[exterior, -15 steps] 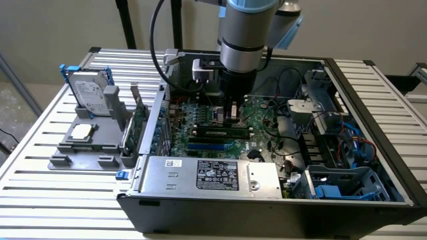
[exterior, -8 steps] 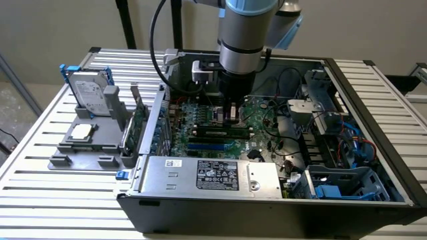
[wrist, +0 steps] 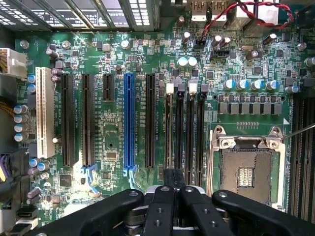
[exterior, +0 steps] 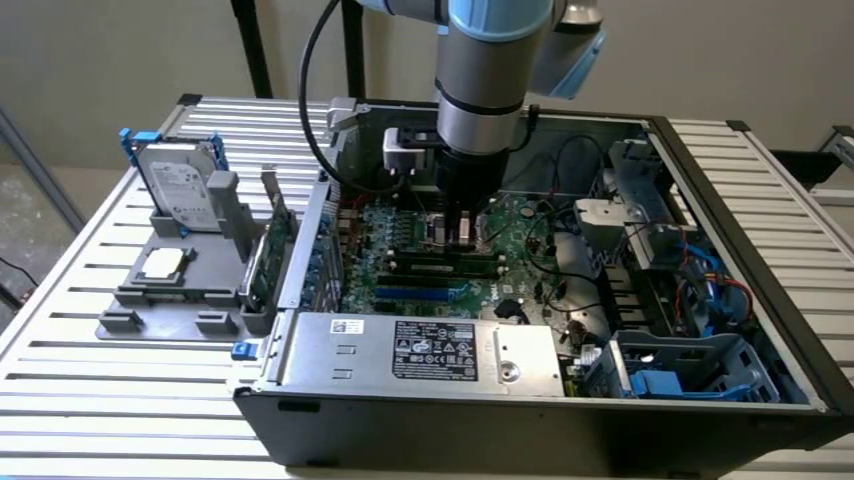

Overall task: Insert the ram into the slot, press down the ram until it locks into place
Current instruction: 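Press down the ram until it locks into place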

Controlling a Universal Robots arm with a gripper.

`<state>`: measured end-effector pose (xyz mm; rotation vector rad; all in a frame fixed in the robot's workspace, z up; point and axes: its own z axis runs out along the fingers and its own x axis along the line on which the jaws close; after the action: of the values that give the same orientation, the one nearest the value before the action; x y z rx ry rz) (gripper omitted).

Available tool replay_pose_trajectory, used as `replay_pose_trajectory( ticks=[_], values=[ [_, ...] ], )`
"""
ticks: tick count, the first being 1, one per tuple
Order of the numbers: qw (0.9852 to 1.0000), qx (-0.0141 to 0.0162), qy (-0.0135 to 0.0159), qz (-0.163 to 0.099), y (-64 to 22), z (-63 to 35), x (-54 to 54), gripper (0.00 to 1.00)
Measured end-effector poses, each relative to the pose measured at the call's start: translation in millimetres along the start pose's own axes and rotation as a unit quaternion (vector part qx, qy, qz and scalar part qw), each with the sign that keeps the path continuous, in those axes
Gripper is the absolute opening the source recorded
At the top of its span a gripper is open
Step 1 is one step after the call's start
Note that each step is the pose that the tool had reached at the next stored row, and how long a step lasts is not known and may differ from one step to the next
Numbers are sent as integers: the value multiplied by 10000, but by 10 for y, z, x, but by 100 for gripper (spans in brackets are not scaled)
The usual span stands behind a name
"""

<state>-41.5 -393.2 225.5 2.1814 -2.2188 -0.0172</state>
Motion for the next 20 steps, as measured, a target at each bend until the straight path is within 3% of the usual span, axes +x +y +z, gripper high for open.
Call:
replay_pose_trajectory(
  ticks=[3, 4, 13, 20],
  values=[
    [10000, -1, 0, 1, 2, 3, 0, 11],
    [10000, 1, -14, 2, 2, -27, -3, 11],
    [10000, -25, -7, 1, -21, -412, 5, 11],
    [10000, -25, -8, 2, -23, -422, 5, 11]
  ],
)
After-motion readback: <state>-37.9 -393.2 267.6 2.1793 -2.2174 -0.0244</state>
